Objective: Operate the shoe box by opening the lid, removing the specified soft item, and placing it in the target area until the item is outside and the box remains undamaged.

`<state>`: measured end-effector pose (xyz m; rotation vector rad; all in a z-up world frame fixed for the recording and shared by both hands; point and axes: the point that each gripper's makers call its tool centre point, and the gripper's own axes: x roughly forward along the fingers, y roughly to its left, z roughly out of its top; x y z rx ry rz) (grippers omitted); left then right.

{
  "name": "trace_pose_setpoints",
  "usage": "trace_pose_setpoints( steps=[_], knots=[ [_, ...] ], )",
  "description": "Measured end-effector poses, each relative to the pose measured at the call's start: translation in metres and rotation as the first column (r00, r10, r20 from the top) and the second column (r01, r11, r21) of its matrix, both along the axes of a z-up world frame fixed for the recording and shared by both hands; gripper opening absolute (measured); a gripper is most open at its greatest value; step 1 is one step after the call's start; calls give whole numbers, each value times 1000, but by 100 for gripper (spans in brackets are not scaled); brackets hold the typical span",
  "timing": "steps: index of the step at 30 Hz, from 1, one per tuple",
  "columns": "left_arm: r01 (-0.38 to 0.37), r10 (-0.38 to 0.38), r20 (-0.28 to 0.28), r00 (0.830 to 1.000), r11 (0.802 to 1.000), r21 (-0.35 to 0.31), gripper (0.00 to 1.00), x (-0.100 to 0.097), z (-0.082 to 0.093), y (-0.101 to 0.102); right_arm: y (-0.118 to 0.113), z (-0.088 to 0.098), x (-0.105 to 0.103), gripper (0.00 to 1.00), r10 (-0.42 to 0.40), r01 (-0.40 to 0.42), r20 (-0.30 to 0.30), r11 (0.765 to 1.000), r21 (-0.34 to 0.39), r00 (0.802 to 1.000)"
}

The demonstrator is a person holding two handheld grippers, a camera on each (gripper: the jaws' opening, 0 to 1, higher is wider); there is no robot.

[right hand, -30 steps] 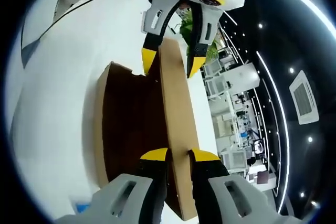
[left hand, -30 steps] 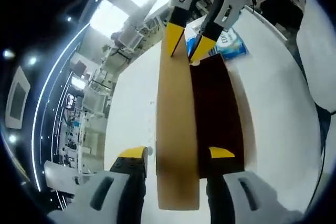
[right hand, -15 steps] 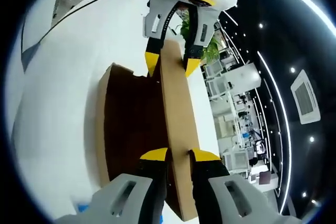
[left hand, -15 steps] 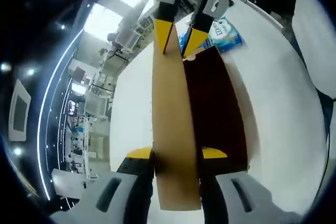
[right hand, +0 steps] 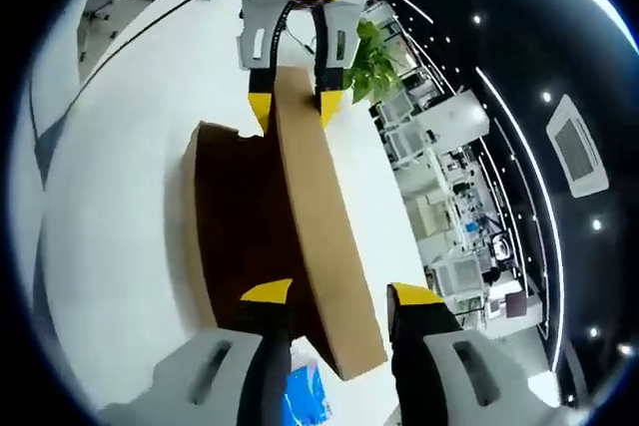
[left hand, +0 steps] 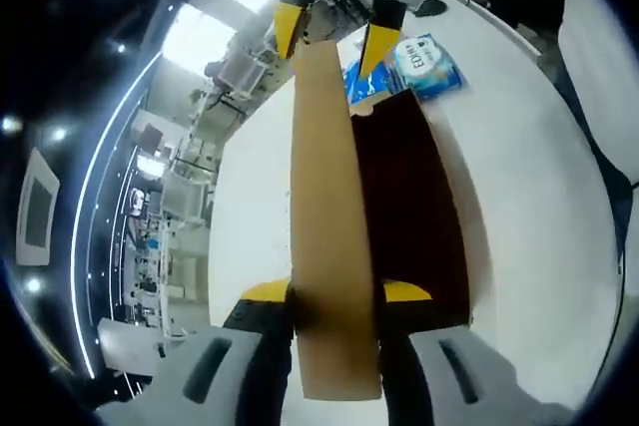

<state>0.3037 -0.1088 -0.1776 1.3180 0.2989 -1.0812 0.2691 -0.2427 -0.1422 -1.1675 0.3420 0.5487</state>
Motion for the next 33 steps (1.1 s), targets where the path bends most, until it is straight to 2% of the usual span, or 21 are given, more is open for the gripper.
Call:
trace_pose_setpoints(
  steps=[3, 11, 17, 19, 22, 26, 30, 33],
  knots=[
    [-1, 1, 3, 1000, 1000, 0, 32, 0, 0, 0, -7, 3, -2, 47, -38, 38, -12, 999, 30, 999],
    [-12, 12, 7, 1000, 1000, -3, 32, -6, -2, 1, -22, 0, -4, 57, -59, 63, -70, 997, 51, 996],
    [-32, 32, 19, 999, 999, -5, 31, -6, -3, 1, -26, -3, -1, 59, -11, 17, -95, 998, 66, 995],
    [-5, 5, 14, 1000, 1000, -10, 31, -10, -4, -2, -29, 0, -1, 59, 4, 2, -92, 998, 68, 996],
    [-24, 25, 21, 999, 1000, -12, 31, -7, -6, -2, -33, 4, -6, 61, 48, -43, -93, 998, 56, 994],
    [-58, 58, 13, 998, 998, -14, 31, -6, -6, -4, -40, 2, -10, 62, 51, -41, -119, 996, 80, 992],
    [-76, 76, 28, 997, 997, 8, 31, -6, -5, -4, -35, -6, -10, 62, 114, -102, -137, 991, 88, 984],
    [-84, 84, 34, 996, 996, 15, 31, -8, -7, -4, -31, -8, -6, 61, 129, -117, -150, 989, 86, 980]
  ],
)
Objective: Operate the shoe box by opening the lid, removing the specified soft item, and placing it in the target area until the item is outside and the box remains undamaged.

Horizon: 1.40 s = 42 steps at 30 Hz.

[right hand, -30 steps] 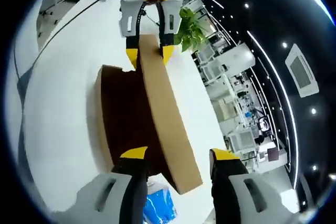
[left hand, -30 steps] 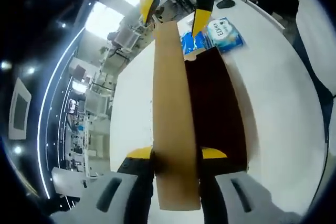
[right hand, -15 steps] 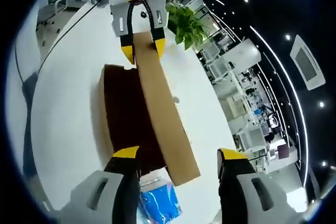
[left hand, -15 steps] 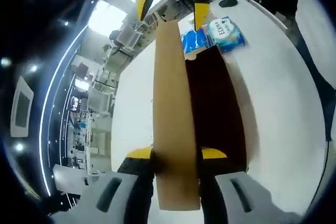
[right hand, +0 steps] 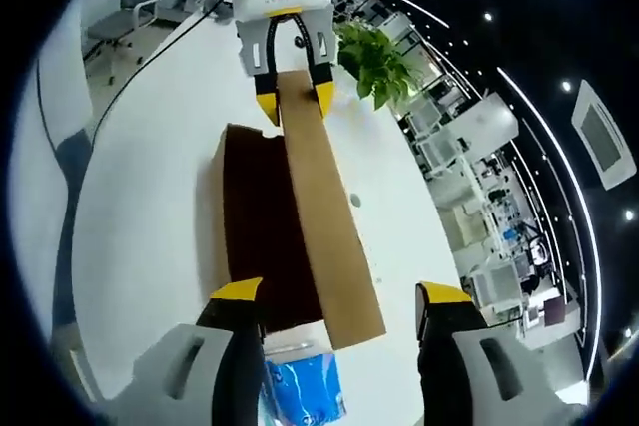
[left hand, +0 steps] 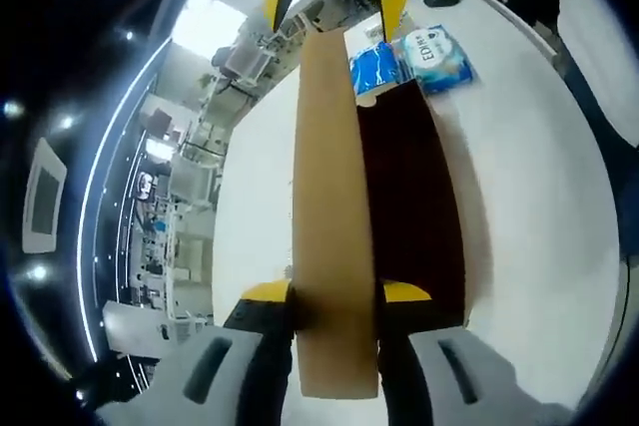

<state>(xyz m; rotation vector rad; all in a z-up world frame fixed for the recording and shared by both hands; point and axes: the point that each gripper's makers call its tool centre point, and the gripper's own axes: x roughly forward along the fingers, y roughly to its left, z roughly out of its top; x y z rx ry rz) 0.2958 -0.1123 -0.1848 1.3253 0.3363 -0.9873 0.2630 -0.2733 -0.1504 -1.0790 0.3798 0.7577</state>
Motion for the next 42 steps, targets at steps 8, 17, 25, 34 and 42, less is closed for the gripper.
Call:
trace_pose_setpoints(
  steps=[8, 17, 25, 34, 42],
  knots=[
    [-24, 24, 4, 1000, 1000, -4, 31, -6, -4, 1, 7, -9, 20, 60, 57, -57, -4, 998, -34, 998],
    [-20, 20, 0, 1000, 1000, -9, 31, -12, -4, -1, 10, -15, 23, 54, 101, -101, -5, 991, -88, 995],
    [-16, 16, -3, 1000, 1000, -21, 31, -15, -3, -1, 16, -21, 19, 44, 122, -123, -10, 987, -101, 992],
    [-8, 8, 3, 1000, 1000, -29, 31, -19, -3, -1, 17, -26, 12, 35, 111, -113, -23, 991, -70, 994],
    [-14, 14, 16, 1000, 999, -31, 31, -21, -7, 0, 17, -31, 5, 29, 125, -125, -14, 989, -84, 992]
  ],
)
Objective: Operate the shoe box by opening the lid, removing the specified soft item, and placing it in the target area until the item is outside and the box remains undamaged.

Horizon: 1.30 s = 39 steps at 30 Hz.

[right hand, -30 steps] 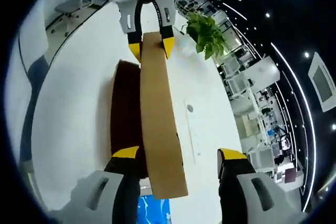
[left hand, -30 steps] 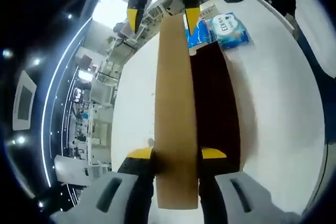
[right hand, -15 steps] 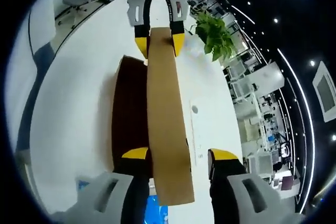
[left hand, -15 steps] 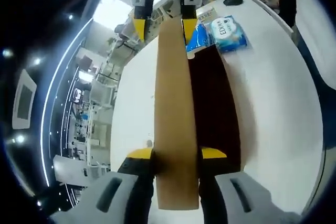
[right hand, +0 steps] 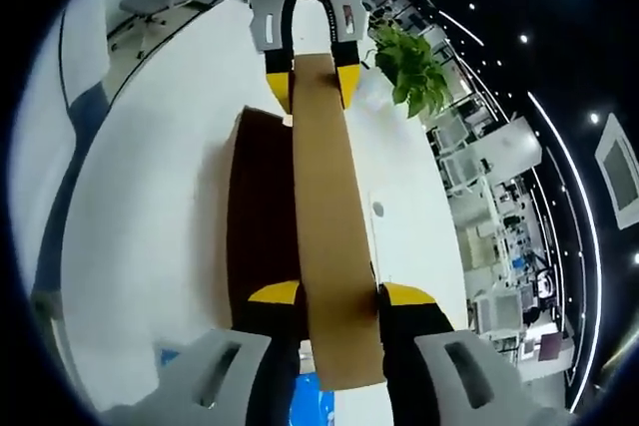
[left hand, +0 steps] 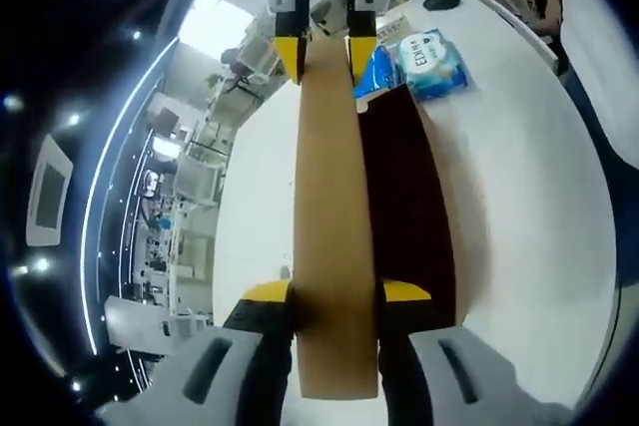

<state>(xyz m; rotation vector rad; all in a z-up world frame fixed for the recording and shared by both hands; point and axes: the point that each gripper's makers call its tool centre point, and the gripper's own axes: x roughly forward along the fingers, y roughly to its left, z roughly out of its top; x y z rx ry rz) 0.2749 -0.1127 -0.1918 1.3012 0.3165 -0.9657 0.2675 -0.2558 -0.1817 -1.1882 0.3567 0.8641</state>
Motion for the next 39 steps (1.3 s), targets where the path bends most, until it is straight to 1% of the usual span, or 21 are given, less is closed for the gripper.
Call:
trace_pose_setpoints(
  steps=[2, 4, 10, 13, 16, 17, 18, 20, 22, 25, 30, 32, 33, 35, 39],
  knots=[
    [-14, 14, 17, 1000, 1000, 10, 32, 0, -3, 0, 0, -1, -1, 28, 2, -2, 5, 1000, -3, 1000],
    [-20, 20, 23, 1000, 1000, 17, 32, 0, -6, 0, 1, -3, -2, 28, 7, -7, 10, 1000, -12, 1000],
    [-43, 42, 31, 999, 999, 16, 32, 1, -11, 0, 1, -7, -6, 28, 7, -6, 17, 999, -31, 1000],
    [-51, 51, 51, 997, 999, 4, 32, -3, -13, 0, 0, -11, -10, 28, 12, -11, 32, 999, -38, 999],
    [-50, 49, 71, 996, 999, 4, 32, -4, -16, 0, 0, -12, -11, 29, 21, -20, 28, 999, -41, 999],
    [-50, 49, 72, 996, 999, 8, 32, -4, -17, 0, 1, -14, -11, 29, 22, -22, 15, 999, -38, 1000],
    [-49, 48, 74, 996, 999, 10, 32, -4, -18, 0, -1, -15, -10, 29, 6, -6, 3, 999, -35, 1000],
    [-50, 50, 73, 996, 999, 5, 31, -4, -18, 0, -3, -16, -7, 32, -6, 6, 3, 1000, -31, 1000],
    [-51, 51, 75, 996, 999, 2, 31, -4, -18, -1, -5, -21, -5, 30, -7, 7, -3, 999, -39, 1000],
    [-51, 51, 79, 996, 999, 4, 32, -3, -18, -3, -6, -24, -6, 30, 8, -7, 22, 998, -55, 1000],
    [-63, 61, 89, 994, 998, 22, 32, -6, -26, -2, -5, -29, -11, 29, 19, -17, 39, 998, -54, 999],
    [-91, 91, 72, 993, 996, 3, 32, -8, -30, -2, -5, -32, -14, 29, 26, -23, 47, 998, -61, 999],
    [-87, 86, 77, 993, 996, 8, 32, -9, -31, -2, -5, -34, -15, 29, 26, -23, 51, 998, -66, 998],
    [-80, 77, 111, 991, 997, 22, 32, -9, -34, -2, -5, -36, -17, 29, 26, -22, 64, 998, -66, 998],
    [-82, 78, 158, 984, 996, 19, 32, -8, -36, -1, -4, -37, -18, 29, 26, -20, 89, 997, -69, 996]
  ],
)
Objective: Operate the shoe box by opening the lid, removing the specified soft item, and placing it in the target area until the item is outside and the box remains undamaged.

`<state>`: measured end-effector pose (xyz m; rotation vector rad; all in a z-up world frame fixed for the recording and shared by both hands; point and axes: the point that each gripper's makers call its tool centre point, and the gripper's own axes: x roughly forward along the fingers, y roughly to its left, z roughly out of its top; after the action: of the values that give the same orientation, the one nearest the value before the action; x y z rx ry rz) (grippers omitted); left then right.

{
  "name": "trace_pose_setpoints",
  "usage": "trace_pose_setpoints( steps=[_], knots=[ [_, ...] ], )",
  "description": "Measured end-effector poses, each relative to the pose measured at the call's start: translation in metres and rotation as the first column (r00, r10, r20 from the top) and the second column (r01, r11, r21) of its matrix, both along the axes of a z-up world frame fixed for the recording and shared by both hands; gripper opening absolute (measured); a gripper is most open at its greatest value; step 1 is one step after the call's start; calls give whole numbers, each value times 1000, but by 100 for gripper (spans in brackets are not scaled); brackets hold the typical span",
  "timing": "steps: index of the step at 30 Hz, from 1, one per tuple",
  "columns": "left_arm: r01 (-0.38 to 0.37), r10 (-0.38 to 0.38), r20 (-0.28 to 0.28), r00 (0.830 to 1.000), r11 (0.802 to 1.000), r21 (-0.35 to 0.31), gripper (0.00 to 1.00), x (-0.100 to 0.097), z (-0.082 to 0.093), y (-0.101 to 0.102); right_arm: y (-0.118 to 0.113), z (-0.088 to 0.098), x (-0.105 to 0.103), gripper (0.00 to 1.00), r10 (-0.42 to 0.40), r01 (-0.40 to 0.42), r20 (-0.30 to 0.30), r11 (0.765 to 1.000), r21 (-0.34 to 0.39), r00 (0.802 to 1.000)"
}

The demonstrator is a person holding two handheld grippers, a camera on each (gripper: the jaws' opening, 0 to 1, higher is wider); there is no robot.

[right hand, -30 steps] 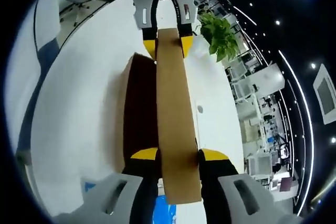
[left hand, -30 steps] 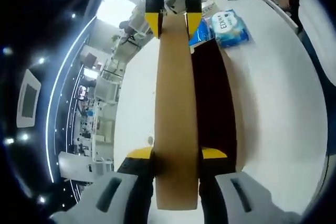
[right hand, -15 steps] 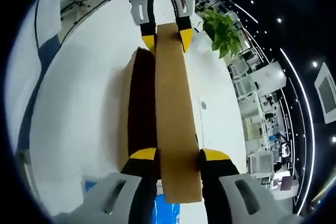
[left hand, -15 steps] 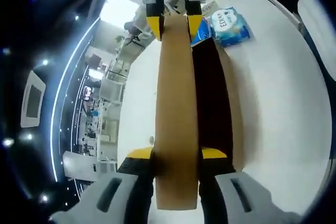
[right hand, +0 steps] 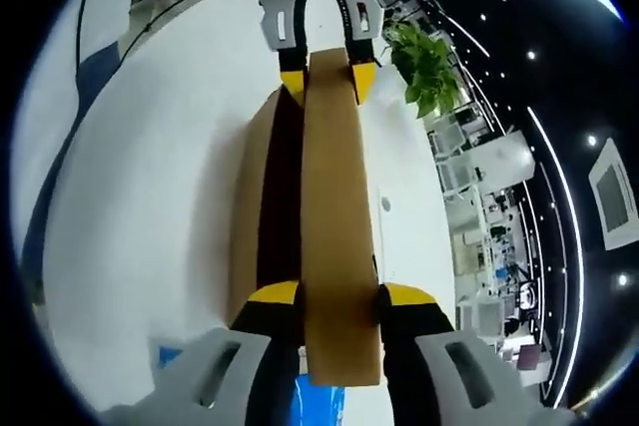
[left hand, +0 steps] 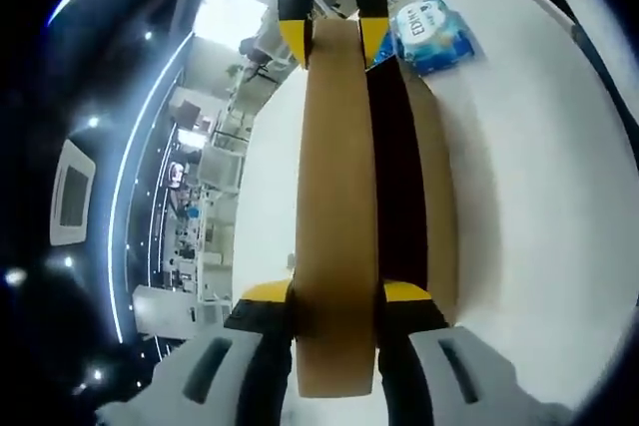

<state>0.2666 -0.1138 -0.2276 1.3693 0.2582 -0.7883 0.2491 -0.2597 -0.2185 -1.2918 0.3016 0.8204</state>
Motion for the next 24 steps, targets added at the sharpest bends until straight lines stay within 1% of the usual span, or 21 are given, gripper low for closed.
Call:
trace_pose_setpoints(
  steps=[3, 9, 17, 24],
  knots=[
    [0, 0, 23, 1000, 1000, 8, 32, -1, -1, -1, 1, -2, -1, 29, 6, -6, 24, 1000, -16, 1000],
    [14, -15, 66, 998, 1000, 27, 32, -2, -7, -1, 0, -7, -3, 29, 5, -5, 47, 1000, -18, 999],
    [27, -31, 78, 996, 998, 54, 32, 0, -11, 0, 2, -11, -3, 29, 4, -3, 63, 1000, -16, 998],
    [25, -29, 74, 997, 998, 61, 33, 2, -15, 0, 3, -14, -2, 29, 8, -7, 63, 1000, -18, 998]
  ],
)
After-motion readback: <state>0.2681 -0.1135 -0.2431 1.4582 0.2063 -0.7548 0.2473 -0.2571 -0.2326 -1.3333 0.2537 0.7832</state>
